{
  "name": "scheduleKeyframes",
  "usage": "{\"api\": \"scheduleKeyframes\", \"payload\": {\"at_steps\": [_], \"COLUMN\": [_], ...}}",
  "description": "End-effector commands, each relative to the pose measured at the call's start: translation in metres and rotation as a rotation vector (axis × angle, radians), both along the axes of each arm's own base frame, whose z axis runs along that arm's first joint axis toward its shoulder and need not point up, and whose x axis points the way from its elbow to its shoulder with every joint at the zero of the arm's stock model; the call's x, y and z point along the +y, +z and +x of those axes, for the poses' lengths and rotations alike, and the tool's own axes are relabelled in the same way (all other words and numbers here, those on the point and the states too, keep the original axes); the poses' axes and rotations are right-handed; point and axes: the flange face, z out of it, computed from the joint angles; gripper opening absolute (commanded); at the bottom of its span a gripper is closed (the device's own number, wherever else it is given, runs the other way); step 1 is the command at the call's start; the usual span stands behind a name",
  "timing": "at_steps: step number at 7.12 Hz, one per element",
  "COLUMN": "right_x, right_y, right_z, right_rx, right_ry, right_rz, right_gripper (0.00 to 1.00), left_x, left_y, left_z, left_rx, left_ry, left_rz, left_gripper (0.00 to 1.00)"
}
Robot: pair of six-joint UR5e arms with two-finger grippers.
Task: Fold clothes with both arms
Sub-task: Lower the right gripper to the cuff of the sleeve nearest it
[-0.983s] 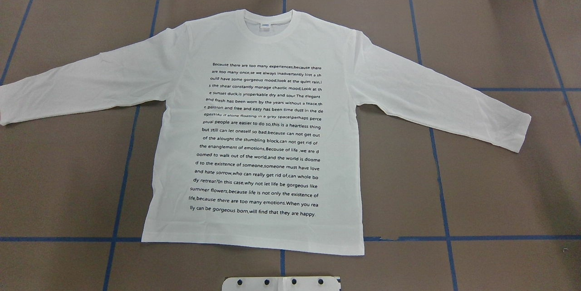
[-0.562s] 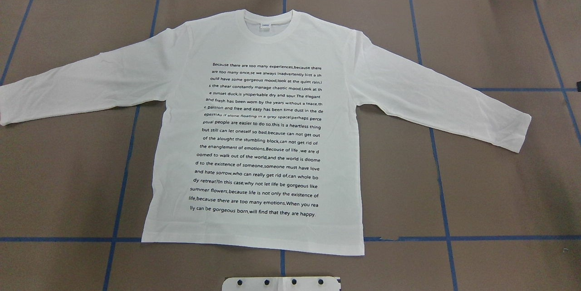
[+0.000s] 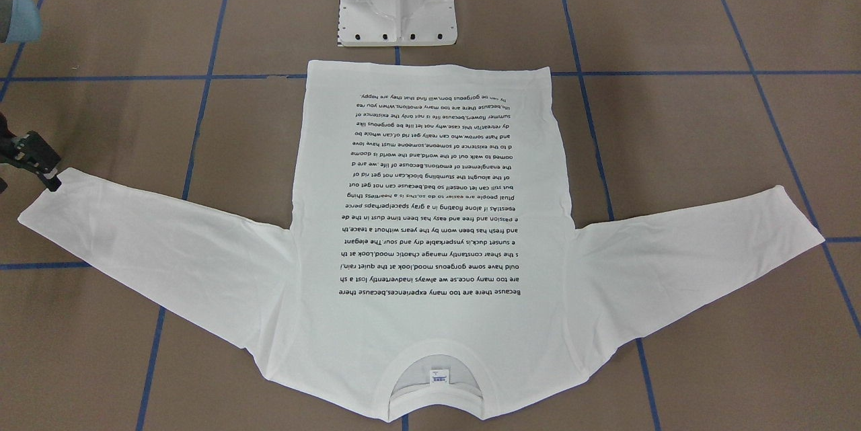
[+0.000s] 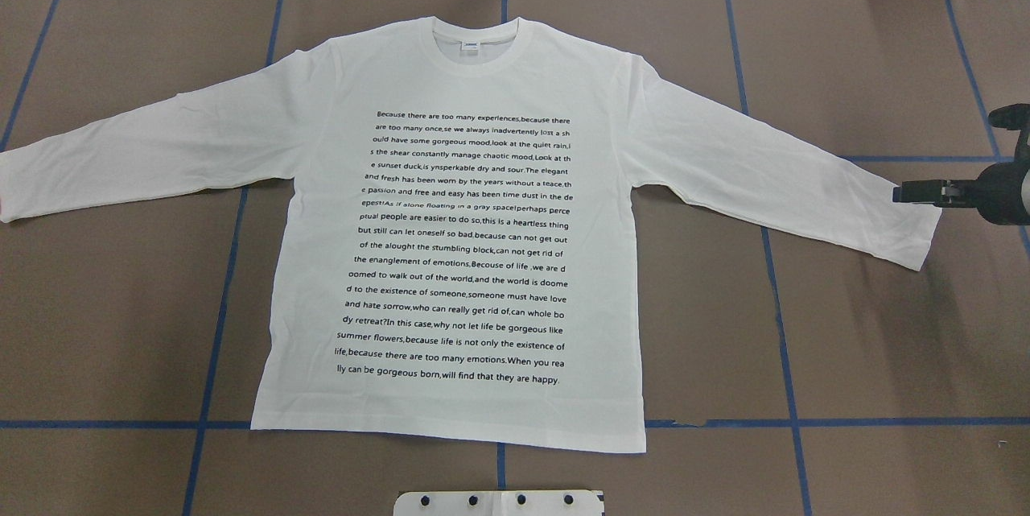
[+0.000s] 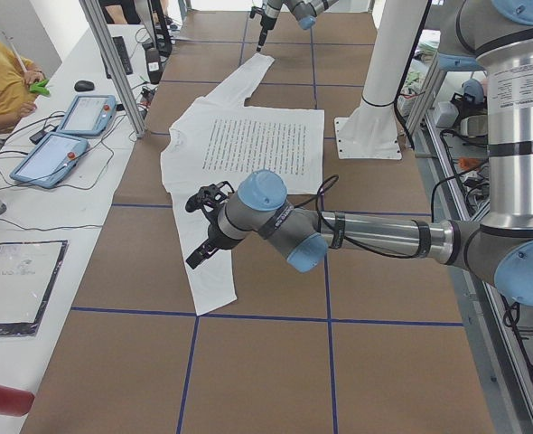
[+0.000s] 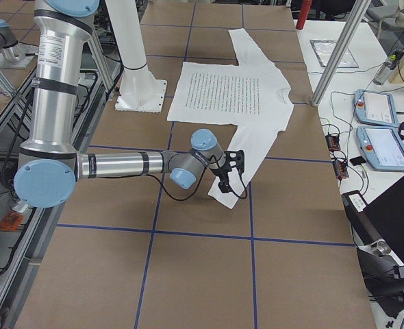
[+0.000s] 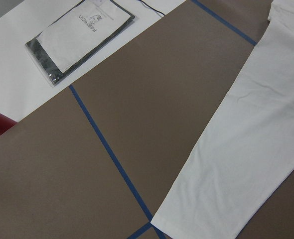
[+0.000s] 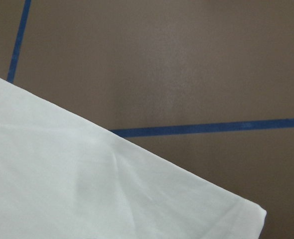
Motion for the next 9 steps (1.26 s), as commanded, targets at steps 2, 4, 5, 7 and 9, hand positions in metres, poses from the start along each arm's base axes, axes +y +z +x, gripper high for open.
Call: {"api": "scheduleKeyframes", "payload": {"at_steps": [2, 4, 5, 7, 9], "right_x": [0.026, 0.033, 0.036, 0.043, 0.043], "right_y": [0.022, 0.032, 0.035, 0.041, 0.041], "right_z": [-0.017, -0.014, -0.013, -0.029, -0.032], "right_rx": [0.02, 0.051, 0.055, 0.067, 0.066], "right_ry": [0.0, 0.014, 0.013, 0.041, 0.051], "right_rz": [-0.053, -0.054, -0.062, -0.081, -0.083], "right_gripper": [0.97, 0.92, 0.92, 0.88, 0.67], "left_x": [0.0, 0.001, 0.002, 0.003, 0.003], "left_y": [-0.002, -0.003, -0.004, -0.004, -0.002], "left_z": [0.0, 0.0, -0.001, -0.004, -0.004], "left_rx": [0.0, 0.0, -0.001, -0.004, -0.004], "left_ry": [0.0, 0.0, -0.001, -0.002, -0.002], "left_rz": [0.004, 0.005, 0.01, 0.019, 0.016], "left_gripper": [1.0, 1.0, 1.0, 1.0, 1.0]}}
